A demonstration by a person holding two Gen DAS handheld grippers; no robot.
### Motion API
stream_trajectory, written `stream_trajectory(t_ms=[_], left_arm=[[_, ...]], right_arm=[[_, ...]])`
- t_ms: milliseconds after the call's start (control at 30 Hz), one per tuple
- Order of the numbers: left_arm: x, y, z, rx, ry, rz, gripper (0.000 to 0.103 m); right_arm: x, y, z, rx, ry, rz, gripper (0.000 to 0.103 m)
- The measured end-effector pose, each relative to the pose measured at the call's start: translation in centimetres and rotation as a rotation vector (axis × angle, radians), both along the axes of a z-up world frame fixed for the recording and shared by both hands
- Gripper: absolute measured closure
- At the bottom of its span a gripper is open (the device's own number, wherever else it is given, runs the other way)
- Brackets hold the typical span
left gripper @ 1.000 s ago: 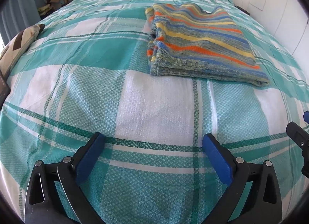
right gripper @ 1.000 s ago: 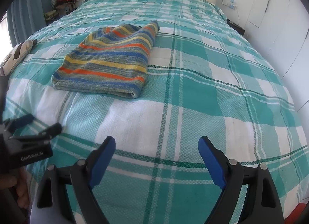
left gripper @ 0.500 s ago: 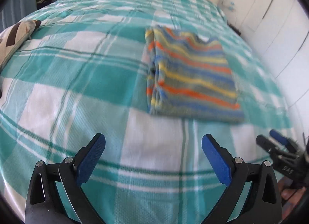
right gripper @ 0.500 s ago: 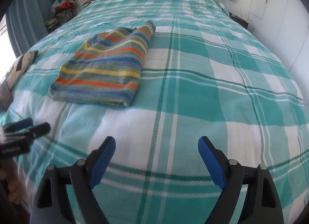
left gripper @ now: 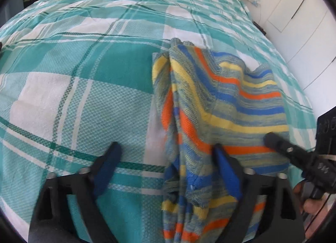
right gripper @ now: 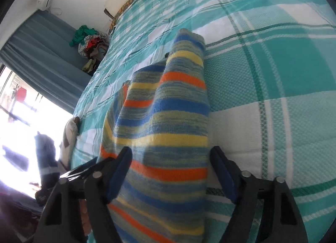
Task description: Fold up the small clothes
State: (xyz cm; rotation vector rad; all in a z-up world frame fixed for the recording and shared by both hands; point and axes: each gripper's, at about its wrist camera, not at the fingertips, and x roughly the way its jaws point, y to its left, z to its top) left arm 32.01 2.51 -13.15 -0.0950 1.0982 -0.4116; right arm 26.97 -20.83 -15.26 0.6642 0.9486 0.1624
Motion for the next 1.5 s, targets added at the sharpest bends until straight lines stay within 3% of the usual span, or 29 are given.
stream_trajectory(t_ms=[33,167,267,367,500,567,600,667,700,733,767,833,933,1067,1167,1267,1333,1500], left_arm=[[0.4,-0.6,-0.4,-0.047,0.054,-0.028,0.084],[0.5,-1.6,1.6,-0.027,0.023,0.002,0.086],[0.0,-1.3,5.2,-0.056,-0.061,-0.025,0.086],[-0.1,-1.0,9.8,-0.08,-0.155,-0.04,0.086],[-0.1,-0.2,13.4,-0.141,-0.196,-0.033,0.086],[0.0,-0.7,12.3,-0.123,-0.162,-0.049,0.082],[-0.1,-1.0,10.9,-0.081,-0.131,-0.052,0.072],[-1.0,-1.7,7.5,0.059,-0.093,-0.039,0.067],[-2.1,-1.8,6.1,0.141,-0.086,-0.039,0.067],[-3.5,-1.8,5.1,0.203,-0.091,-0.046,0.065],[-5.1,-1.7,4.6,0.245,-0.111,-0.053,0.06],[-8.6,-1.2,4.8,0.299,-0.168,-0.054,0.027],[-13.3,-0.7,6.7,0.352,-0.268,-0.015,0.002],[-16.6,-0.7,9.3,0.407,-0.29,0.056,0.002],[-18.8,-0.7,11.3,0.388,-0.295,0.086,0.002],[-21.3,-1.1,12.8,0.431,-0.375,0.115,0.002],[-22.1,-1.4,13.2,0.454,-0.353,0.105,0.002],[-22.9,-0.4,14.1,0.379,-0.297,0.131,0.002]], right_arm=[[0.4,0.5,-0.3,-0.025,0.018,0.0,0.068],[0.9,1.3,1.2,-0.076,0.01,-0.004,0.076],[1.1,2.3,4.8,-0.145,-0.074,0.03,0.077],[1.3,2.5,9.1,-0.147,-0.17,0.025,0.077],[1.5,2.1,13.2,-0.133,-0.234,0.01,0.077],[1.3,1.9,13.3,-0.145,-0.212,-0.006,0.077],[0.9,1.8,12.8,-0.166,-0.189,-0.01,0.075],[-0.3,1.3,10.8,-0.253,-0.1,-0.028,0.059],[-1.1,1.0,9.5,-0.302,-0.038,-0.037,0.036],[-2.1,0.6,8.6,-0.343,0.003,-0.05,0.026],[-3.5,0.4,8.1,-0.378,0.014,-0.059,0.026],[-6.8,0.1,8.1,-0.437,0.012,-0.059,0.024],[-10.7,1.2,9.2,-0.513,0.023,-0.052,0.015],[-15.2,3.7,12.2,-0.585,-0.002,-0.034,0.006],[-18.2,5.3,14.3,-0.628,-0.026,-0.034,0.001],[-19.9,6.2,15.4,-0.654,-0.024,-0.027,0.001],[-20.7,6.4,15.7,-0.641,-0.018,-0.025,0.001],[-21.3,6.7,16.3,-0.609,0.0,-0.03,0.001]])
